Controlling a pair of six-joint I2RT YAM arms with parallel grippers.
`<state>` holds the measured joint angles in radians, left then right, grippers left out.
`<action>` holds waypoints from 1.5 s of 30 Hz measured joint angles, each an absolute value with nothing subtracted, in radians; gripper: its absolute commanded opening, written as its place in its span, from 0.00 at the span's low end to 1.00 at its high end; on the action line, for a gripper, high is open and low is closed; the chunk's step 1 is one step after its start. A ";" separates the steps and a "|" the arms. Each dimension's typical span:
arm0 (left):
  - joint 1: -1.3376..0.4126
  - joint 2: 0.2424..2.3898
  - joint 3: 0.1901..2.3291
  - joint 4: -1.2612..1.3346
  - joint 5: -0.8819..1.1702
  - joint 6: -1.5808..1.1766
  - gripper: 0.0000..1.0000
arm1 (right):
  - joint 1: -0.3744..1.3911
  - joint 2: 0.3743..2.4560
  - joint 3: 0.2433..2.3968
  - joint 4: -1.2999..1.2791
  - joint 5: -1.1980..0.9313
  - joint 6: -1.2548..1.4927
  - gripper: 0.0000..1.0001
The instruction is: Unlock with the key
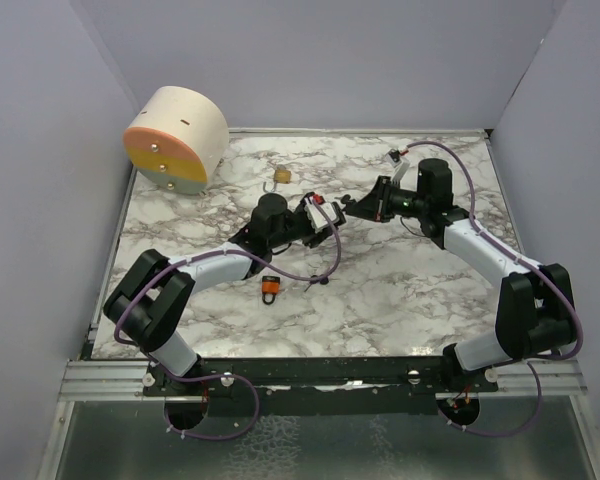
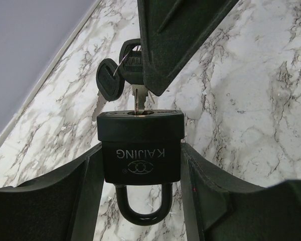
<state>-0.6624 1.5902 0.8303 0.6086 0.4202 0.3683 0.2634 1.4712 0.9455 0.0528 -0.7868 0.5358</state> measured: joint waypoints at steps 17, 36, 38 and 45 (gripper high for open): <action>-0.702 1.605 0.914 0.432 0.310 0.443 0.00 | 0.303 1.532 1.003 -0.019 -0.745 0.477 0.01; -0.703 1.604 0.899 0.451 0.307 0.463 0.00 | 0.303 1.539 1.011 -0.031 -0.752 0.466 0.13; -0.703 1.603 0.886 0.470 0.306 0.463 0.00 | 0.307 1.538 1.011 -0.031 -0.749 0.468 0.15; -0.710 1.572 0.833 0.517 0.305 0.451 0.00 | 0.316 1.531 1.013 -0.030 -0.746 0.497 0.27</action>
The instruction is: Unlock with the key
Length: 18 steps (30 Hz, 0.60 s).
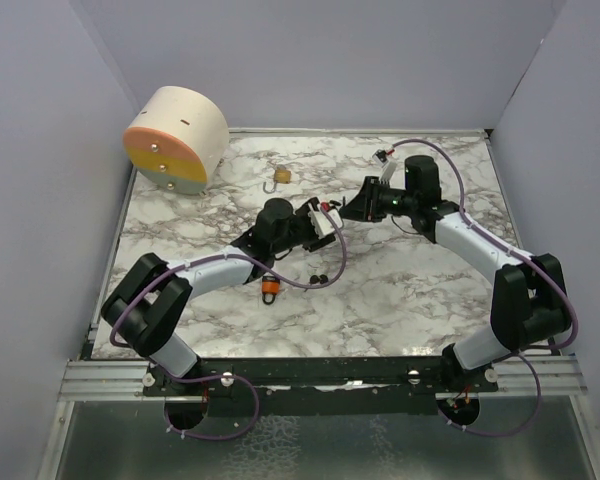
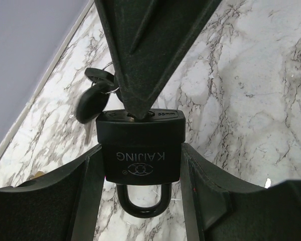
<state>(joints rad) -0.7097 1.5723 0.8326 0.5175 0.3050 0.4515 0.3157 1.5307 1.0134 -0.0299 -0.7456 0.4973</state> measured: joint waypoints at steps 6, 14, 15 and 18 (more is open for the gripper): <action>-0.711 1.553 0.817 0.534 0.306 0.440 0.00 | 0.302 1.529 1.047 -0.029 -0.746 0.503 0.33; -0.710 1.547 0.817 0.545 0.306 0.421 0.00 | 0.281 1.518 1.063 -0.028 -0.748 0.502 0.33; -0.710 1.547 0.817 0.545 0.306 0.418 0.00 | 0.281 1.518 1.063 -0.028 -0.748 0.502 0.33; -0.710 1.547 0.817 0.546 0.306 0.409 0.00 | 0.281 1.518 1.062 -0.027 -0.749 0.502 0.32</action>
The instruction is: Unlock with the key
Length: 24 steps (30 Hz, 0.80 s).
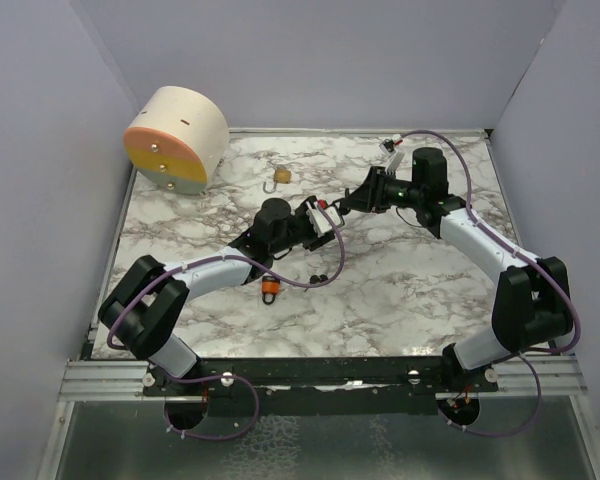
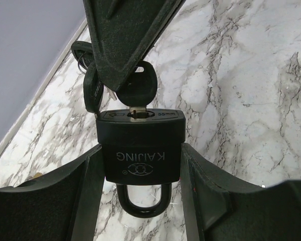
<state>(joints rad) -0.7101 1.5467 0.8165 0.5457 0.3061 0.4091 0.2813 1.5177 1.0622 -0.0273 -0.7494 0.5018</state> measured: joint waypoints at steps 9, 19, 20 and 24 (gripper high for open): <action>-0.710 1.547 0.817 0.546 0.310 0.384 0.00 | 0.281 1.518 1.062 -0.013 -0.768 0.503 0.31; -0.710 1.547 0.817 0.546 0.310 0.372 0.00 | 0.281 1.518 1.062 0.002 -0.802 0.503 0.30; -0.710 1.547 0.817 0.545 0.310 0.371 0.00 | 0.281 1.518 1.062 0.002 -0.804 0.503 0.30; -0.710 1.547 0.821 0.545 0.310 0.368 0.00 | 0.281 1.518 1.062 0.002 -0.810 0.503 0.29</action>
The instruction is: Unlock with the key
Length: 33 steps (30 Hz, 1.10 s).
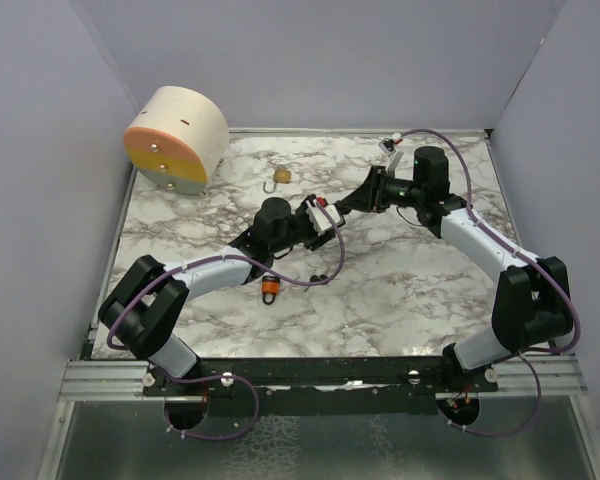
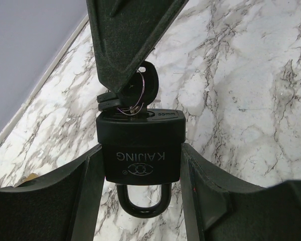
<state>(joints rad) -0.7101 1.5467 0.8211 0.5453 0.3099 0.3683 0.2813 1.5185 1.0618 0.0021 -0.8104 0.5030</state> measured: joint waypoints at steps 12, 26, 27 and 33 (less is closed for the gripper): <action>-0.710 1.547 0.825 0.545 0.310 0.366 0.00 | 0.278 1.534 1.060 0.010 -0.826 0.505 0.11; -0.709 1.547 0.833 0.537 0.309 0.351 0.00 | 0.271 1.542 1.055 0.037 -0.839 0.511 0.01; -0.709 1.547 0.837 0.530 0.308 0.346 0.00 | 0.271 1.543 1.051 0.045 -0.839 0.513 0.01; -0.709 1.552 0.846 0.523 0.298 0.299 0.00 | 0.268 1.545 1.039 0.075 -0.840 0.523 0.01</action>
<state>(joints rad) -0.7090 1.5517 0.8455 0.5228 0.2981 0.2993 0.2680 1.5448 1.0389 0.0746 -0.8398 0.5232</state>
